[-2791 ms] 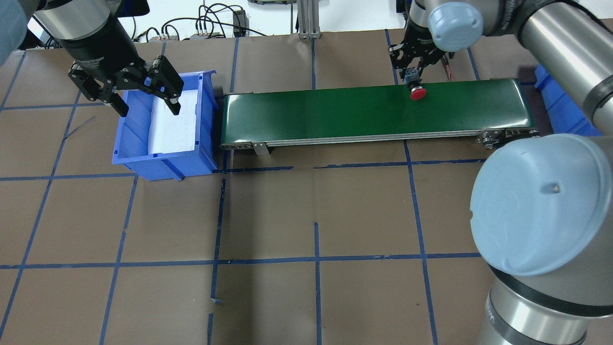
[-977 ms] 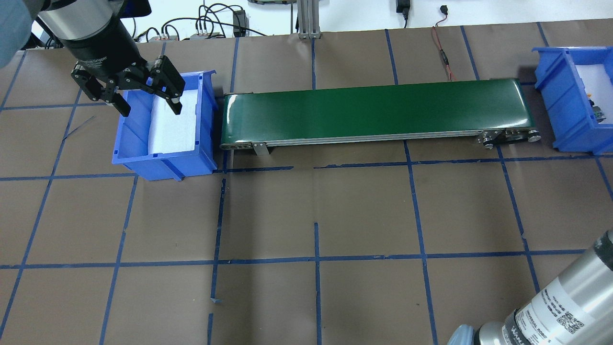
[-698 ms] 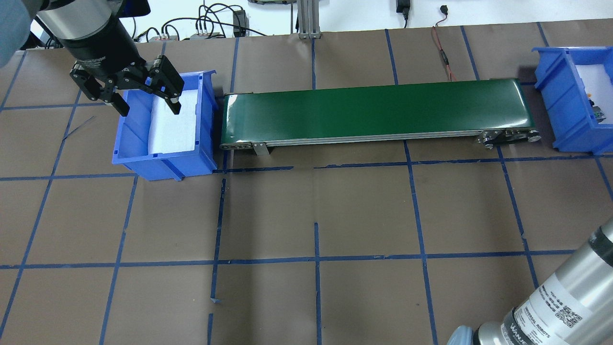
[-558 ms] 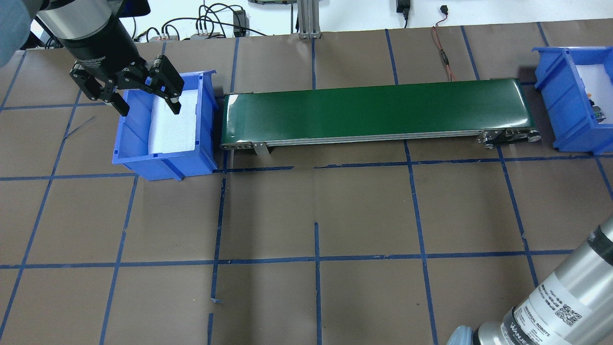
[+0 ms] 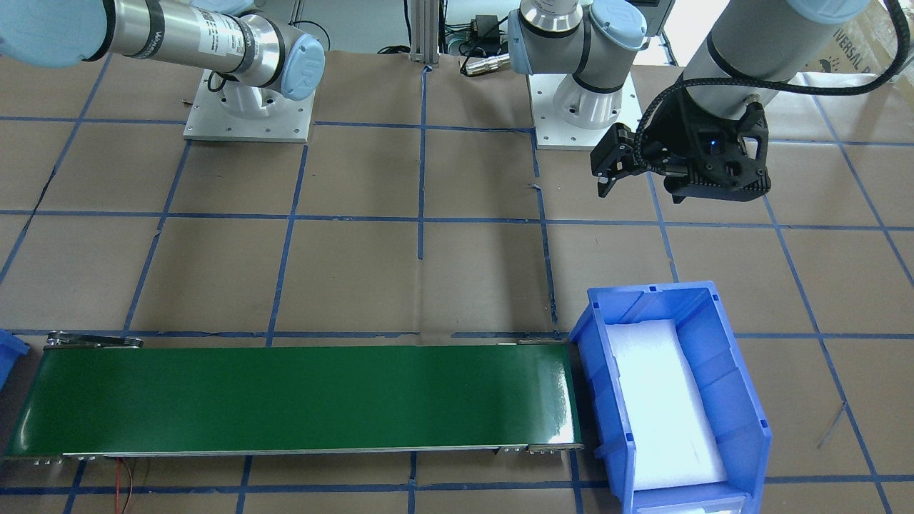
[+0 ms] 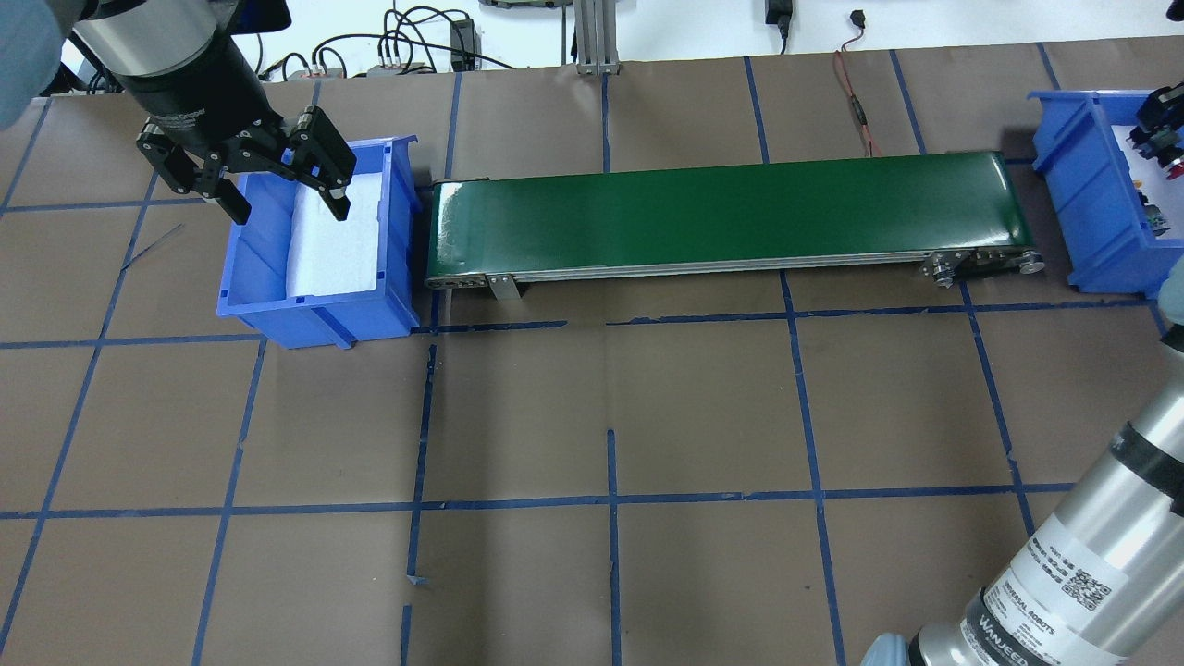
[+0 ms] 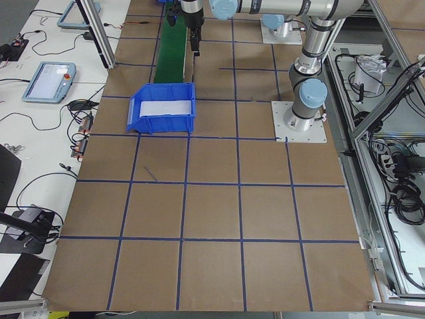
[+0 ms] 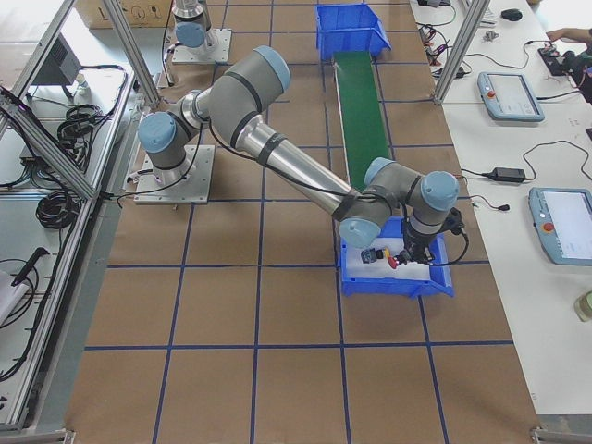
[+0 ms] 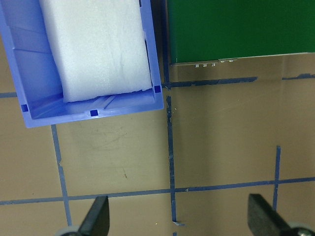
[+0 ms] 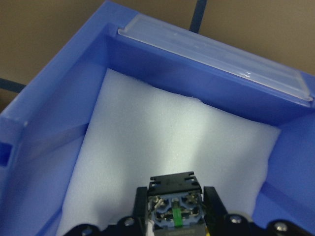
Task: Transport two buttons from left to right
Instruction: 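Lower the red button into the far bin beside the yellow one and release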
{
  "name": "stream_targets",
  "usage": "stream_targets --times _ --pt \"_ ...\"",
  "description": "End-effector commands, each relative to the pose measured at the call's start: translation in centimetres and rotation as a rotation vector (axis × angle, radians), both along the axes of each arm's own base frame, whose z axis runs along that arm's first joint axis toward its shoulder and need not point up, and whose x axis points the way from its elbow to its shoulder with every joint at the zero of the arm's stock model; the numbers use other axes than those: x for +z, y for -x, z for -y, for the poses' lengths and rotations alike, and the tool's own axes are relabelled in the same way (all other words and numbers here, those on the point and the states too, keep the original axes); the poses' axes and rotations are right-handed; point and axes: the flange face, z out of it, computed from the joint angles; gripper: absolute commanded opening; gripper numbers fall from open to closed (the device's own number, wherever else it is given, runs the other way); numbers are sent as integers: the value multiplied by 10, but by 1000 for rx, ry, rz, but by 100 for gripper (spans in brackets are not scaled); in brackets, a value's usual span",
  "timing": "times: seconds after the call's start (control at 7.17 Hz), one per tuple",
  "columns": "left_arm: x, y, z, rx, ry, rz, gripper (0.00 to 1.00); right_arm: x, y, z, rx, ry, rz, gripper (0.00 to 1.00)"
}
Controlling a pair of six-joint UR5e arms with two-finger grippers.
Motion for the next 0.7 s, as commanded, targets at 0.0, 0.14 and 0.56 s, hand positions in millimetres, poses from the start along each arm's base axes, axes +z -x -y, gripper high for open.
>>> stream_targets --times 0.0,0.14,0.56 --pt "1 0 -1 1 3 0 100 -16 1 4 2 3 8 11" --pt "-1 0 1 1 0 -1 100 -15 1 4 2 5 8 11" --pt "-1 0 1 1 -1 -1 100 -13 1 5 -2 8 7 47"
